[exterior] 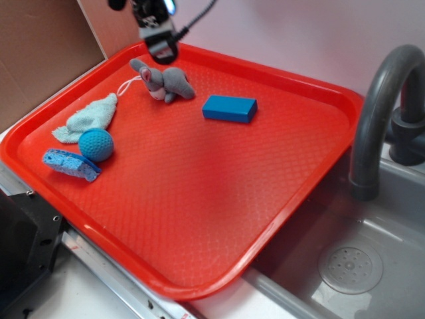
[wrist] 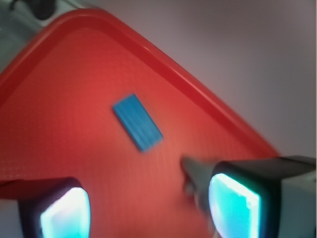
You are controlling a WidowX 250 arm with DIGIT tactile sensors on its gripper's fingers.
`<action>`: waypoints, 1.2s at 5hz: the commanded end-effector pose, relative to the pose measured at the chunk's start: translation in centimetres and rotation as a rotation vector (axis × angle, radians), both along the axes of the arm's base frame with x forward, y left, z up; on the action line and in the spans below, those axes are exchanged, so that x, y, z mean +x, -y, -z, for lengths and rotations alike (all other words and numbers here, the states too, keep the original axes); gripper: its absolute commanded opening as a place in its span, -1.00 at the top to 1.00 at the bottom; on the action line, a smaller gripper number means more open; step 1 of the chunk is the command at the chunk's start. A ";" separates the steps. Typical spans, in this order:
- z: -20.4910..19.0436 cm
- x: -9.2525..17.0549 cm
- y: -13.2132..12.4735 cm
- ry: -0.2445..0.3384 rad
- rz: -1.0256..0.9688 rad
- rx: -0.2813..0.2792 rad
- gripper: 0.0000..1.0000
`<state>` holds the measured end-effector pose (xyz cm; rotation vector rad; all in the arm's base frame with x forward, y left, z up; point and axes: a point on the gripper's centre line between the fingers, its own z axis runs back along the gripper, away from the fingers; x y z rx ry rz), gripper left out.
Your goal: Grab the blue block.
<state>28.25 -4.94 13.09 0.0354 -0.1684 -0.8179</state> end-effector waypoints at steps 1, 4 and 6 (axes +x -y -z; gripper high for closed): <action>1.8 2.4 1.7 -0.003 0.170 -0.021 -1.00; 6.5 2.3 2.4 -0.125 0.233 -0.061 -1.00; 9.1 2.4 2.3 -0.176 0.246 -0.019 -1.00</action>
